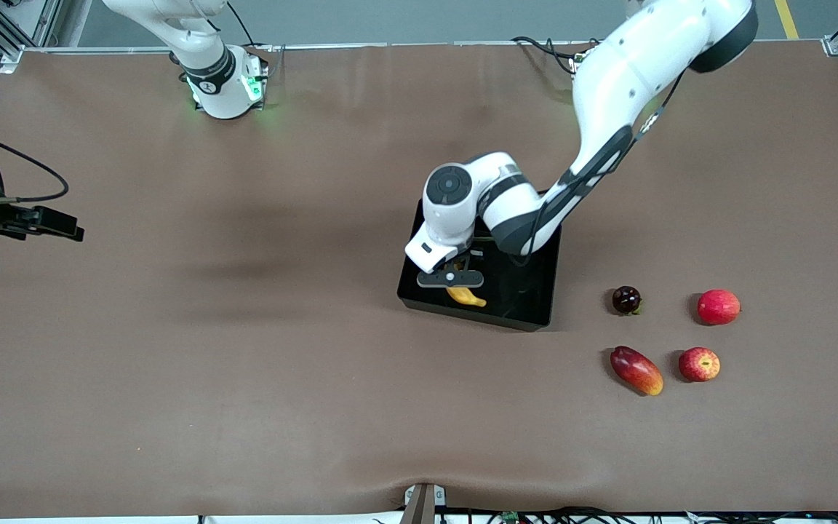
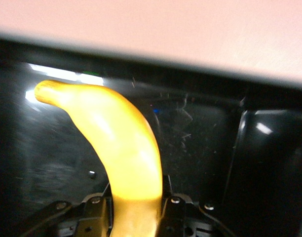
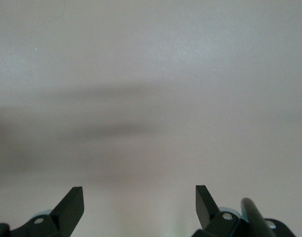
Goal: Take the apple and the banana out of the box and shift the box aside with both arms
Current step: 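Grasp the yellow banana in the tray with the left gripper, then carry the banana to the fruits while the right gripper reaches the tray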
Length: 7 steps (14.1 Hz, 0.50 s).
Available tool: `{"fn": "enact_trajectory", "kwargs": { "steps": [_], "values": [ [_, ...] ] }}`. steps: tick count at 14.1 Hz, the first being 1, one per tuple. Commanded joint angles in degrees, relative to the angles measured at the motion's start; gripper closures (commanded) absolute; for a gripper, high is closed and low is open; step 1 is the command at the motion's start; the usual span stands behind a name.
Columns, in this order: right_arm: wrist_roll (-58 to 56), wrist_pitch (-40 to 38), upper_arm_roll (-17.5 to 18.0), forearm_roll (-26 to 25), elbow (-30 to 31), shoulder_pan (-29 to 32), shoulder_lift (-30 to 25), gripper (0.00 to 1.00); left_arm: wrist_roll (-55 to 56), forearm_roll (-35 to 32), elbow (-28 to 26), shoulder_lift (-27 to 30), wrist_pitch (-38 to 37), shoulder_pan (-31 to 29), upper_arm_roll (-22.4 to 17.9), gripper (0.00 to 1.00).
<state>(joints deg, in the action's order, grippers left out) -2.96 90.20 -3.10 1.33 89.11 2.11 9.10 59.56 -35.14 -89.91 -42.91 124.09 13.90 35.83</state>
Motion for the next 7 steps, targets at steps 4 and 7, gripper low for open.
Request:
{"fn": "enact_trajectory", "kwargs": {
  "steps": [4, 7],
  "values": [
    [0.67, -4.42, 0.81, 0.08, -0.87, -3.33, 0.21, 0.00, -9.70, 6.12, -1.15, 12.31, -6.57, -4.83, 0.73, 1.00],
    [2.08, -4.16, 0.81, 0.25, -0.78, -7.80, 0.65, 0.00, -22.86, 11.83, -1.41, 16.62, -10.78, -10.89, 0.73, 1.00]
  ]
}}
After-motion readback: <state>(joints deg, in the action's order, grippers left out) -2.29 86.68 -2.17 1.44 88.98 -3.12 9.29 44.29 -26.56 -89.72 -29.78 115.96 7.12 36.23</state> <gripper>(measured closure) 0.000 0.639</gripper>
